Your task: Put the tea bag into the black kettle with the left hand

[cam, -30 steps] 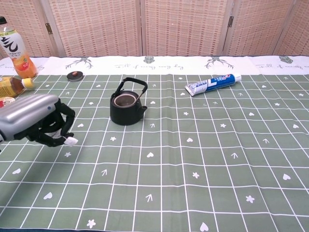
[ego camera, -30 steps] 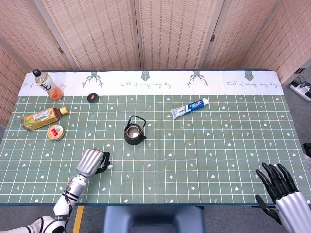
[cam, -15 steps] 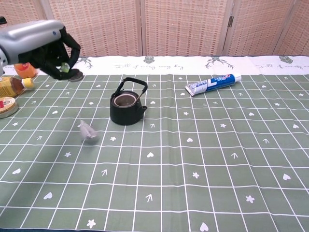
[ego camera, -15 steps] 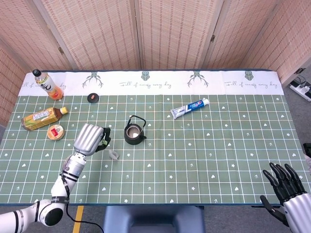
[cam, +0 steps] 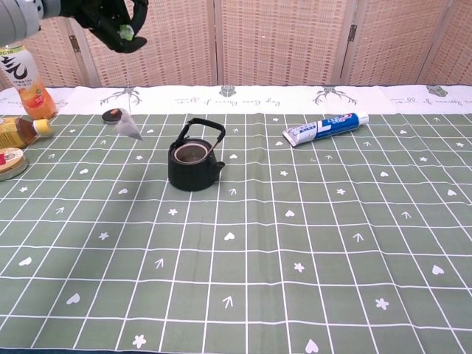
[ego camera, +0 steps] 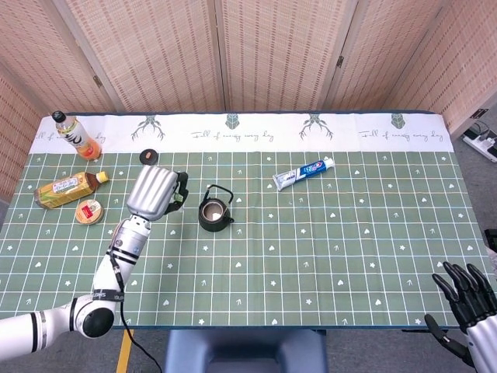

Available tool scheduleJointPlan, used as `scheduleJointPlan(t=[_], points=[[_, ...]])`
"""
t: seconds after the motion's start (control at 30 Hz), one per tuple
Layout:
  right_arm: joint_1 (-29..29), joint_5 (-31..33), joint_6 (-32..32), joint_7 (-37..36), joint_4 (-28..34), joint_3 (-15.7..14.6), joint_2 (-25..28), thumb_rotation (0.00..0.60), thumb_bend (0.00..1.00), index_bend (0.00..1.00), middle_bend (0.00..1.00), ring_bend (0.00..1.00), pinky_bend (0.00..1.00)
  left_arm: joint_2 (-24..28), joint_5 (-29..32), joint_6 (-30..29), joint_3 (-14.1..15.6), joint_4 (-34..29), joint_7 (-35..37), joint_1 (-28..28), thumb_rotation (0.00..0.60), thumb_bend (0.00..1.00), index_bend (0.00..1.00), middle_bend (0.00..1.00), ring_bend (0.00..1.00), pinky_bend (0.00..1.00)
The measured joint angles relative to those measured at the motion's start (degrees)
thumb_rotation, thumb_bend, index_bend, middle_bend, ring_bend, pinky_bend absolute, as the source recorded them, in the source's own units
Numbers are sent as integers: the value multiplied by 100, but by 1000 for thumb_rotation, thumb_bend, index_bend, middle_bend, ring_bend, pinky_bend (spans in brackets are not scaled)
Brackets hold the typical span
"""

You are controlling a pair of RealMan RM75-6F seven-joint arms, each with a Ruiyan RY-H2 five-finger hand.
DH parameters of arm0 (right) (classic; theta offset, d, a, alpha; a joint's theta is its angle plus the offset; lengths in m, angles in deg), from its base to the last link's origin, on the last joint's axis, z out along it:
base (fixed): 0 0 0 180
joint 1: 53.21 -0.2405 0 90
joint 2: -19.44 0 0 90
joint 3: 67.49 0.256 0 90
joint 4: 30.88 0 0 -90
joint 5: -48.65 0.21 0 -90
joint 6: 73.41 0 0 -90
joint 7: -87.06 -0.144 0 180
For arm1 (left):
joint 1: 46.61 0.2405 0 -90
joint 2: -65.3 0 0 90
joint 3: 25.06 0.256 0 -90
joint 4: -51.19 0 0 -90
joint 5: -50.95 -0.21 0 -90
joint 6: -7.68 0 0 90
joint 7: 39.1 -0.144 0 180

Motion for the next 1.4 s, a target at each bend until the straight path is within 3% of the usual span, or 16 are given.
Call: scheduleJointPlan(t=[0.33, 0.77, 1.17, 1.4], points=[[-47, 63, -79, -140, 53, 9, 62, 600, 365, 0, 0, 61, 0, -227, 379, 75, -23, 518, -69, -540, 600, 468, 675, 1000, 1000, 1000], [10, 104, 66, -305, -13, 12, 88, 600, 365, 0, 0, 64, 0, -804, 536, 314, 302, 1393, 298, -930, 600, 487, 663, 1000, 1000, 1000], [55, 54, 155, -269, -91, 23, 35, 600, 365, 0, 0, 63, 0, -1161, 225, 521, 763, 1974, 1291, -772, 600, 495, 658, 1000, 1000, 1000], [49, 14, 122, -190, -85, 21, 10, 600, 365, 0, 0, 65, 0, -1153, -587, 342, 1364, 1897, 2036, -260, 600, 495, 659, 1000, 1000, 1000]])
